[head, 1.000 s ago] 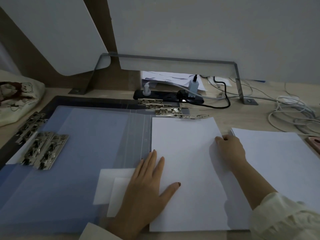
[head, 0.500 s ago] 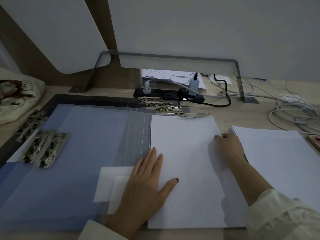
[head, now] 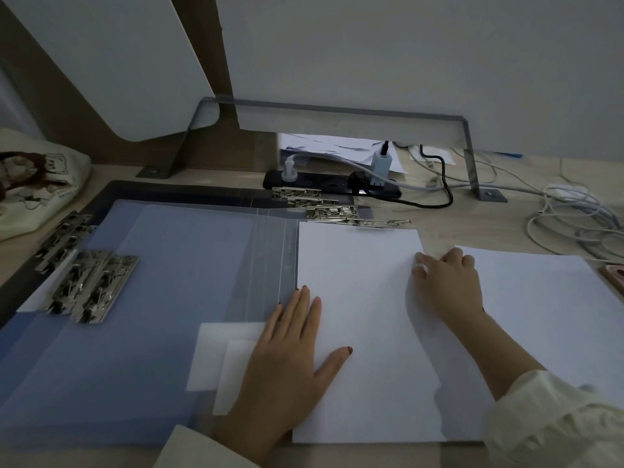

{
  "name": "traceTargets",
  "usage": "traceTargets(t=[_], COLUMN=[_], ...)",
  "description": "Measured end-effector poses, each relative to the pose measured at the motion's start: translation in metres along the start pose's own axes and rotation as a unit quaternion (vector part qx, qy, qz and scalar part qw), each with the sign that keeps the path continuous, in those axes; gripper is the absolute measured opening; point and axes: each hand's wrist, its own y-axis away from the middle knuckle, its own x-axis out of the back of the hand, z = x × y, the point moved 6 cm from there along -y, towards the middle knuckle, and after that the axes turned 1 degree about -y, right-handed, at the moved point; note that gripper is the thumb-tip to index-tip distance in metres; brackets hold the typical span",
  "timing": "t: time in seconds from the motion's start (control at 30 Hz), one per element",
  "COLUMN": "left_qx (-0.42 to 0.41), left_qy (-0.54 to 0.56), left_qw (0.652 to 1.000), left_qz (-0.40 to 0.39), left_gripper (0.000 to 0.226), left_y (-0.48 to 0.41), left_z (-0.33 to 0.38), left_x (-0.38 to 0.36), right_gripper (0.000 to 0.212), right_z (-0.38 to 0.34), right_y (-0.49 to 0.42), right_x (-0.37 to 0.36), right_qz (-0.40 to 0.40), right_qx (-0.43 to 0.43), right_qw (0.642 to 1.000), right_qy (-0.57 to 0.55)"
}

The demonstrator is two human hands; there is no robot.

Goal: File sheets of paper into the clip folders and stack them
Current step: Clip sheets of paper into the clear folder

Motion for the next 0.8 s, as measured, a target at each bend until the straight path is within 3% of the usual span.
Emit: traceTargets(t=[0.07, 0.1, 0.13, 0.2, 0.23, 0.3, 0.37, 0.43, 0.5, 0.57, 0.67, 0.8], left_qx=[0.001, 0.0, -0.001, -0.005, -0.006, -0.004, 0.0, 0.004, 0.001, 0.001, 0.006, 0.016], left_qy=[-0.001, 0.0, 0.001, 0.004, 0.003, 0.005, 0.012, 0.011, 0.01, 0.01, 0.004, 0.0], left_qw=[1.0, 1.0, 1.0, 1.0, 1.0, 1.0, 1.0, 1.0, 1.0, 1.0, 1.0, 1.0], left_qz=[-0.002, -0.001, 0.0, 0.003, 0.006, 0.011, 0.009, 0.002, 0.0, -0.003, -0.016, -0.024], left_gripper=[0.076, 0.076, 0.076, 0.075, 0.075, 0.075, 0.074, 0.074, 0.074, 0.074, 0.073, 0.073], left_y=[0.0, 0.0, 0.0, 0.001, 0.001, 0.001, 0.001, -0.001, -0.001, -0.001, -0.001, -0.002], left_z=[0.0, 0.001, 0.001, 0.001, 0.002, 0.001, 0.001, 0.0, 0.001, 0.001, 0.0, 0.0], left_x=[0.0, 0.0, 0.0, 0.0, 0.0, -0.001, -0.002, -0.003, -0.004, -0.005, -0.006, -0.004], right_gripper=[0.033, 0.03, 0.024, 0.011, 0.009, 0.018, 0.033, 0.011, 0.01, 0.011, 0.033, 0.033], right_z=[0.001, 0.0, 0.001, -0.002, -0.002, -0.007, -0.017, -0.027, -0.032, -0.039, -0.063, -0.096], right_y=[-0.011, -0.018, -0.023, -0.028, -0.034, -0.042, -0.044, -0.048, -0.051, -0.053, -0.044, -0.041], right_x=[-0.002, -0.001, 0.002, 0.006, 0.005, 0.001, 0.003, 0.003, 0.005, 0.008, 0.017, 0.016], right_qz=[-0.08, -0.116, -0.137, -0.143, -0.133, -0.143, -0.157, -0.168, -0.159, -0.132, -0.111, -0.098], right_qx=[-0.013, -0.04, -0.099, -0.21, -0.226, -0.231, -0.226, -0.204, -0.187, -0.155, -0.078, 0.053], right_qw=[0.995, 0.981, 0.936, 0.747, 0.684, 0.641, 0.636, 0.639, 0.658, 0.706, 0.8, 0.89], right_qy=[-0.051, -0.152, -0.309, -0.614, -0.681, -0.718, -0.721, -0.723, -0.711, -0.678, -0.584, -0.442])
